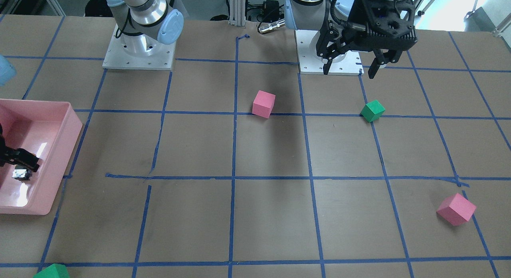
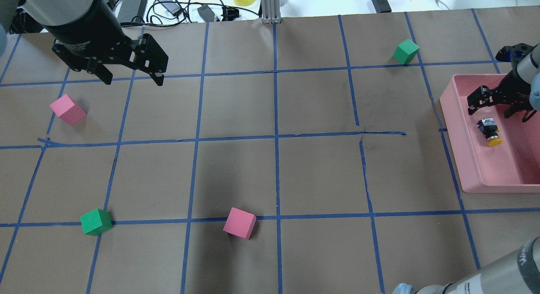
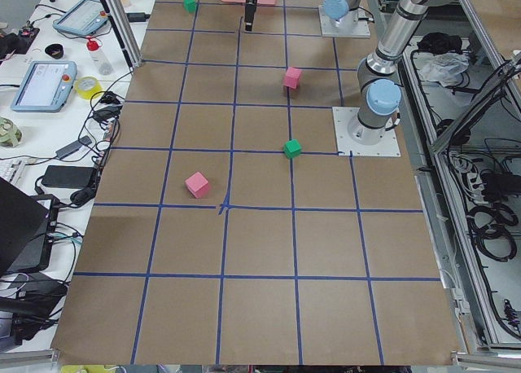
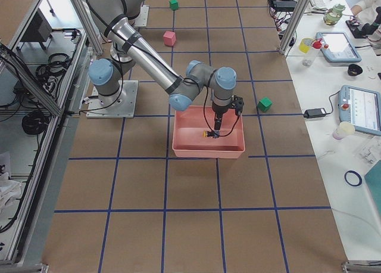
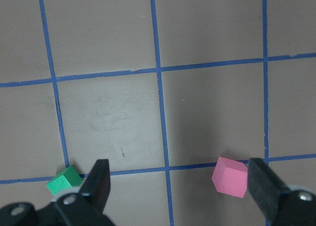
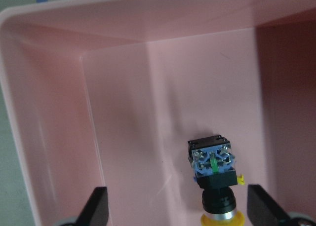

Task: Align button upright
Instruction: 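Lower the right gripper and grasp the yellow-capped button switch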

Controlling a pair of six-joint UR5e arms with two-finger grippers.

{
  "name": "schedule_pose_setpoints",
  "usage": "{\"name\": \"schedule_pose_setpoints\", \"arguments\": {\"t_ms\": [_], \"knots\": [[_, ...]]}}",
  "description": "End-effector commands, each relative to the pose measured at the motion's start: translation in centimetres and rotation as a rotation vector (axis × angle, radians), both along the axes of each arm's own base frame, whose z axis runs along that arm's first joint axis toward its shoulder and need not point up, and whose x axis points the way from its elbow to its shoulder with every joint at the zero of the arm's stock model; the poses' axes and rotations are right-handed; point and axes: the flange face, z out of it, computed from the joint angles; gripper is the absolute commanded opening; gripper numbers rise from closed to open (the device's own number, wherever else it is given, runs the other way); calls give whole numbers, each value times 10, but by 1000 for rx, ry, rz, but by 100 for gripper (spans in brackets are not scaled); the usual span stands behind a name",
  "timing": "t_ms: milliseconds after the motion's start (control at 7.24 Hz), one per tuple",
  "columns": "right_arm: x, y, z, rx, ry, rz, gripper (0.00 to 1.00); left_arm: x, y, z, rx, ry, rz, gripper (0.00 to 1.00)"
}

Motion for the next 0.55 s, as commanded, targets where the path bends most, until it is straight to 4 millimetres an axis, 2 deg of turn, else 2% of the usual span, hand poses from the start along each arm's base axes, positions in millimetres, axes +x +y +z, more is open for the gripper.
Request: {"name": "schedule_pose_setpoints", "arguments": {"t_ms": [0, 276, 414], "knots": [[-3, -1, -3, -3, 9, 28, 100, 0, 0, 0, 0, 0, 0, 100], [-13, 1, -5, -5, 10, 42, 100, 1, 0, 0, 0, 0, 1, 100], [-23, 4, -13, 6, 2, 44, 100, 1, 0, 0, 0, 0, 1, 100]]}}
